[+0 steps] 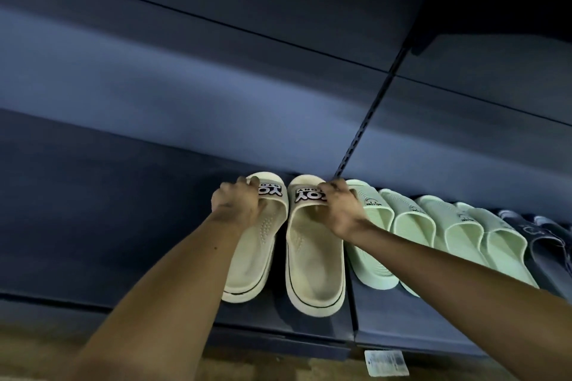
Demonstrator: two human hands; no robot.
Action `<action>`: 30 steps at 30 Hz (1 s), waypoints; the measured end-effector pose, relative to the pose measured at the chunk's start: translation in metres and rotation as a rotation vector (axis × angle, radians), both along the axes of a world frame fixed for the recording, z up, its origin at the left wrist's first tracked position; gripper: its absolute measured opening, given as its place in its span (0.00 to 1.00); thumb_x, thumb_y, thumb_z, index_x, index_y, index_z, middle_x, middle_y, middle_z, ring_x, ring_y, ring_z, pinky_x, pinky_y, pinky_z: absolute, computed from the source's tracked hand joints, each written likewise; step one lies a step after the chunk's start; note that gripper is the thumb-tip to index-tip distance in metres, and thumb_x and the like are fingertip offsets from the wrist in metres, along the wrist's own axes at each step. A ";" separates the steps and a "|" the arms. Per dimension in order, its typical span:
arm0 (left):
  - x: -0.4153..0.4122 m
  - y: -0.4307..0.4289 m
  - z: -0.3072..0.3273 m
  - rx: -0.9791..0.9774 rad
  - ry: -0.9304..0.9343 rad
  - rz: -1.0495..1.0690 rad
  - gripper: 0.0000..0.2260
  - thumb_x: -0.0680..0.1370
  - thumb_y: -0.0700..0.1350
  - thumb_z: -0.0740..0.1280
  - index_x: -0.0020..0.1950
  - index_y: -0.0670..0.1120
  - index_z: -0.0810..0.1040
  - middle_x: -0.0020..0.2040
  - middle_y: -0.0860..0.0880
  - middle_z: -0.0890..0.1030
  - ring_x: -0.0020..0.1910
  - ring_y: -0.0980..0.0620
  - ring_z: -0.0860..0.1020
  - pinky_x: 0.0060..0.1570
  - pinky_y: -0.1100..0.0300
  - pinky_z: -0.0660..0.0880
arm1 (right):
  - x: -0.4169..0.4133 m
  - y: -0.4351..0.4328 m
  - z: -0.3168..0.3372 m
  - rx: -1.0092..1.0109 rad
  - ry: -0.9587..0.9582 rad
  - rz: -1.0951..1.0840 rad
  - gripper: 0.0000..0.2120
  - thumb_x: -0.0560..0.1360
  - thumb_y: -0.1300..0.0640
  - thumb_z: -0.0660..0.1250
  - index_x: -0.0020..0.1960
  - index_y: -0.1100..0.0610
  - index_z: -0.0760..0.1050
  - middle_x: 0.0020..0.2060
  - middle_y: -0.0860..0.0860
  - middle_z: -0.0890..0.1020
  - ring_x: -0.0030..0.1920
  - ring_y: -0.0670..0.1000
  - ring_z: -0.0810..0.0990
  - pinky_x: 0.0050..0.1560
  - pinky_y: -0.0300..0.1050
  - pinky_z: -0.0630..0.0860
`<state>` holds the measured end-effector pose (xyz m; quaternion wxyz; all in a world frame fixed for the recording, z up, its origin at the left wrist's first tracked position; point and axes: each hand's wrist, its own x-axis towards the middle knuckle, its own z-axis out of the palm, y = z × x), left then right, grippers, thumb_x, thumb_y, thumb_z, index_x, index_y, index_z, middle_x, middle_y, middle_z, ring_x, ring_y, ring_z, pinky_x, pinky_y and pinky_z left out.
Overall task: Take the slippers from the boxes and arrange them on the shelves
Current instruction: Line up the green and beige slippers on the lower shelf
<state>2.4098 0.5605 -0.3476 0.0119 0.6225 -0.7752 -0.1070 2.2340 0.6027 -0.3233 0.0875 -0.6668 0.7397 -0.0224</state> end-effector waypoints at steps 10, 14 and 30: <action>0.000 0.012 0.006 -0.063 0.050 -0.244 0.10 0.76 0.49 0.59 0.48 0.45 0.76 0.49 0.43 0.79 0.52 0.41 0.77 0.43 0.57 0.69 | 0.010 0.022 -0.026 0.053 0.001 0.130 0.30 0.75 0.48 0.63 0.74 0.51 0.56 0.72 0.52 0.58 0.71 0.59 0.57 0.71 0.53 0.59; -0.006 0.014 -0.008 0.064 0.158 -0.286 0.16 0.75 0.54 0.64 0.56 0.46 0.72 0.60 0.44 0.75 0.59 0.43 0.73 0.51 0.57 0.68 | 0.010 0.014 -0.036 0.100 -0.039 0.082 0.33 0.77 0.51 0.61 0.76 0.47 0.48 0.76 0.50 0.48 0.75 0.59 0.49 0.74 0.54 0.53; -0.038 -0.022 -0.030 -0.028 0.092 -0.285 0.24 0.74 0.62 0.63 0.61 0.46 0.68 0.64 0.46 0.72 0.61 0.43 0.73 0.55 0.53 0.69 | -0.020 -0.021 -0.041 0.137 -0.073 0.058 0.43 0.73 0.72 0.56 0.75 0.40 0.41 0.76 0.47 0.40 0.76 0.55 0.41 0.76 0.44 0.48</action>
